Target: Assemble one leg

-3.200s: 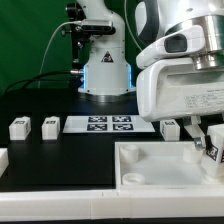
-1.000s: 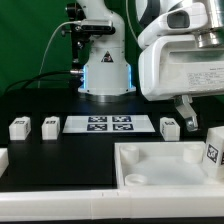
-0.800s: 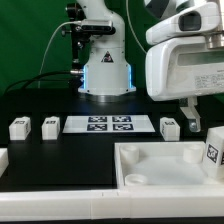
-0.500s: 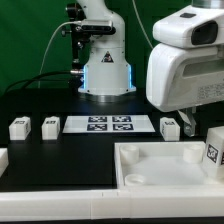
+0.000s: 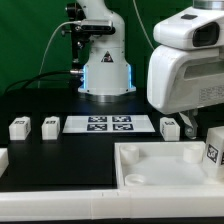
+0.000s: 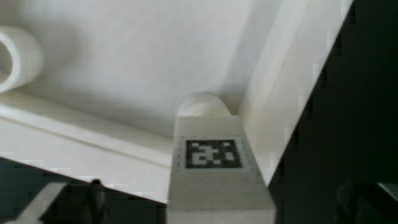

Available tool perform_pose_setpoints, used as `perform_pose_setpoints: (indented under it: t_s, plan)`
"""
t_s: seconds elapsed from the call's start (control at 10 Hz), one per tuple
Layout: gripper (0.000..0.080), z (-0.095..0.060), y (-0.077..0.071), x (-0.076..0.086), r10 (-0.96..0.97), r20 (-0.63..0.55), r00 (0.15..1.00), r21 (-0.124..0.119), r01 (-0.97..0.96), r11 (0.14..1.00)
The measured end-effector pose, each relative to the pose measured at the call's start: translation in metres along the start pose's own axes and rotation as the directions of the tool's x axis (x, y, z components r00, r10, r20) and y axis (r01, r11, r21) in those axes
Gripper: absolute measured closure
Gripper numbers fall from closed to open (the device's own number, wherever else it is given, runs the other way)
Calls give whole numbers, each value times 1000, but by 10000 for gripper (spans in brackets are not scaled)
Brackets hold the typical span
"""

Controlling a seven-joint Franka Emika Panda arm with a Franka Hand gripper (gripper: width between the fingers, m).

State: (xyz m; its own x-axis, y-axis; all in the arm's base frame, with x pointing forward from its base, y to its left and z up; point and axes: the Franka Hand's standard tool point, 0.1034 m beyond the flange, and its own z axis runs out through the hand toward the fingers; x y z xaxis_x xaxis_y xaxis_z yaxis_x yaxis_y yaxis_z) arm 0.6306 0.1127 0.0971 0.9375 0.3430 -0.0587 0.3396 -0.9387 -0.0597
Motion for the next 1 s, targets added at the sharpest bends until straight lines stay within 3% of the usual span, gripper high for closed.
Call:
perform_pose_setpoints:
  t_s: [0.3, 0.7, 0.9, 1.0]
  plan:
    - [150, 4, 9, 11, 11, -8, 1000, 0, -11, 1000]
    - [150, 9, 9, 10, 11, -6, 1000, 1, -11, 1000]
    - [409, 11, 8, 9, 11, -9, 1000, 0, -11, 1000]
    - [409, 11, 8, 9, 10, -9, 1000, 0, -10, 1000]
